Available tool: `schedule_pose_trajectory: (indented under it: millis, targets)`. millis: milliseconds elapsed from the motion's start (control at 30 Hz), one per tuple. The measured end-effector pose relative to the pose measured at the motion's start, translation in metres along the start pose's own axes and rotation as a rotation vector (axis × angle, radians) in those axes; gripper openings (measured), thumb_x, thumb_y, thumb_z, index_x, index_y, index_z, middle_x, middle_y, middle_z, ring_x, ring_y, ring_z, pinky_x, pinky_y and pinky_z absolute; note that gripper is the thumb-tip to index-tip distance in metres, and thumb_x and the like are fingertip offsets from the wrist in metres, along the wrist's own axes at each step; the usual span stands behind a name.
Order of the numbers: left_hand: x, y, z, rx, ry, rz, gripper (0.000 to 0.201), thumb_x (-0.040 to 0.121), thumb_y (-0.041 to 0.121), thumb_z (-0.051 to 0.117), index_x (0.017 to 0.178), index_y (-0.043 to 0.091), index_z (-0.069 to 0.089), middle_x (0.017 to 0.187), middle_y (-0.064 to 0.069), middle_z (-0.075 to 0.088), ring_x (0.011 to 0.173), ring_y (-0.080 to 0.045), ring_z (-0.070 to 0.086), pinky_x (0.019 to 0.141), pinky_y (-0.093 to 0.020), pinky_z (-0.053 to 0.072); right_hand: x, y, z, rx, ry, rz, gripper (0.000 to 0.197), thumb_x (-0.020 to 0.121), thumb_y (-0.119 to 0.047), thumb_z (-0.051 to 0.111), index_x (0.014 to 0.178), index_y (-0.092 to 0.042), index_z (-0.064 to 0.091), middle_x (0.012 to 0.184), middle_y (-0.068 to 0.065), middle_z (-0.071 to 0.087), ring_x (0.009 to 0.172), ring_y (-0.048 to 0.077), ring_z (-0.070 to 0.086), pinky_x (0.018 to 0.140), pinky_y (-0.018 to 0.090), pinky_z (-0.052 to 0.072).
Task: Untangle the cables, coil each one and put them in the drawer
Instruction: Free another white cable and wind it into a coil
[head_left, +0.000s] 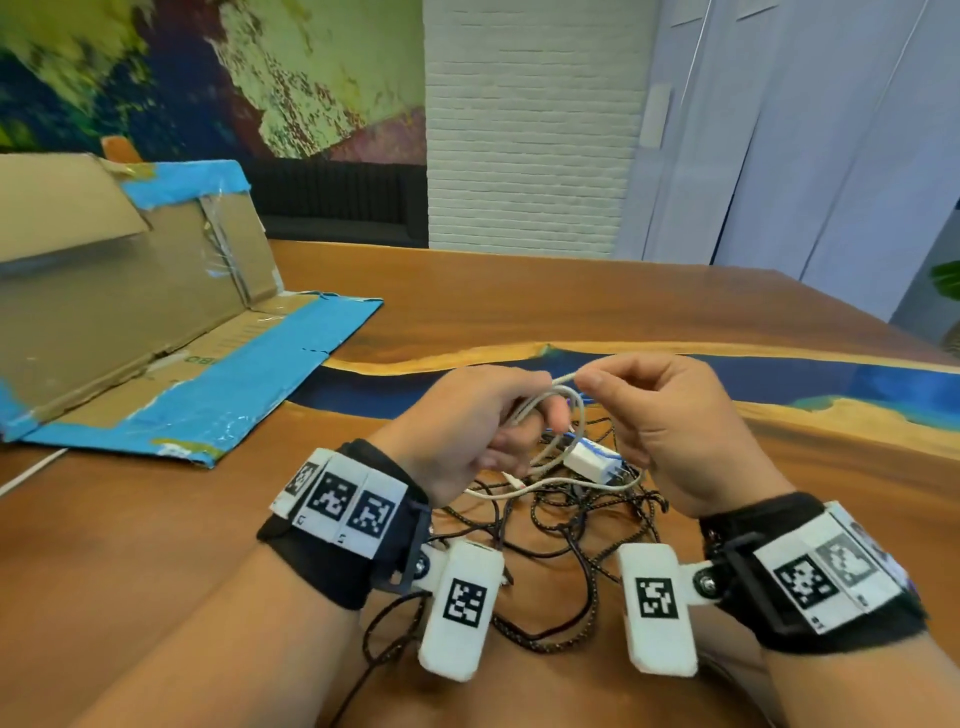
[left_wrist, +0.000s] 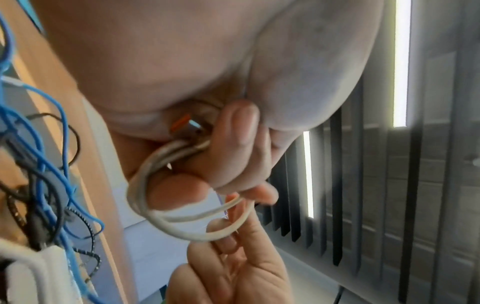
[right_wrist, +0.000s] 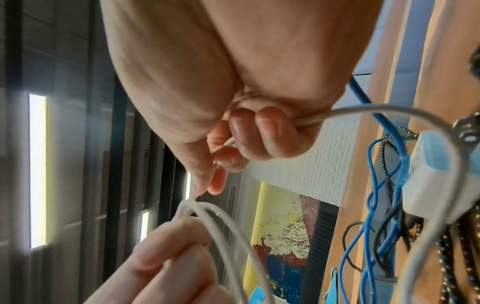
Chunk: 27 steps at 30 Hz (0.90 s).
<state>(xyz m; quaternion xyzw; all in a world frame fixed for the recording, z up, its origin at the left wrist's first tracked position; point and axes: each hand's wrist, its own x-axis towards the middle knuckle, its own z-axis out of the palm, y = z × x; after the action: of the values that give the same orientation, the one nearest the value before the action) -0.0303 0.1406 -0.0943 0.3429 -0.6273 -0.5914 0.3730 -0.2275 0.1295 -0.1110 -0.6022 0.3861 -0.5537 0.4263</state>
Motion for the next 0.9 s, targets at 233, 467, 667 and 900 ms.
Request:
schedule_pose_trajectory:
  millis: [233,467,667,900]
  targets:
    - [-0.003,0.015,0.003,-0.524,0.069,0.237,0.043,0.103,0.030,0.038,0.123,0.000,0.062,0.067,-0.001,0.054,0.055,-0.014,0.056,0.069,-0.032,0.053,-0.004,-0.007,0.000,-0.242,-0.209,0.055,0.025,0.105,-0.018,0.053,0.117,-0.020,0.075,0.073,0.005,0.065,0.050,0.020,0.051,0.052,0.027,0.044]
    - [0.008,0.010,-0.006,-0.327,0.438,0.321,0.027,0.109,0.018,0.041,0.127,0.012,0.060,0.112,-0.005,0.075,0.110,-0.021,0.071,0.086,-0.035,0.058,-0.018,-0.008,0.021,-0.309,-0.545,0.102,0.022,0.104,-0.022,0.056,0.108,-0.013,0.076,0.069,0.009,0.070,0.072,0.029,0.071,0.082,0.032,0.056]
    - [0.011,-0.005,-0.002,0.450,0.390,0.228,0.027,0.107,0.014,0.047,0.106,0.004,0.071,0.070,0.014,0.061,0.066,-0.002,0.063,0.069,-0.025,0.052,-0.014,-0.011,0.020,0.101,-0.333,0.036,0.021,0.099,-0.014,0.061,0.087,0.000,0.070,0.048,0.002,0.045,0.039,0.016,0.045,0.064,0.038,0.058]
    - [0.002,0.000,-0.001,0.258,0.119,0.093,0.051,0.108,0.036,0.038,0.092,-0.002,0.068,0.054,0.001,0.027,0.050,-0.017,0.023,0.051,-0.030,0.025,-0.002,-0.009,0.011,0.234,0.003,0.007,0.005,0.085,-0.006,0.068,0.089,-0.004,0.066,0.055,-0.006,0.055,0.041,0.009,0.038,0.045,0.027,0.043]
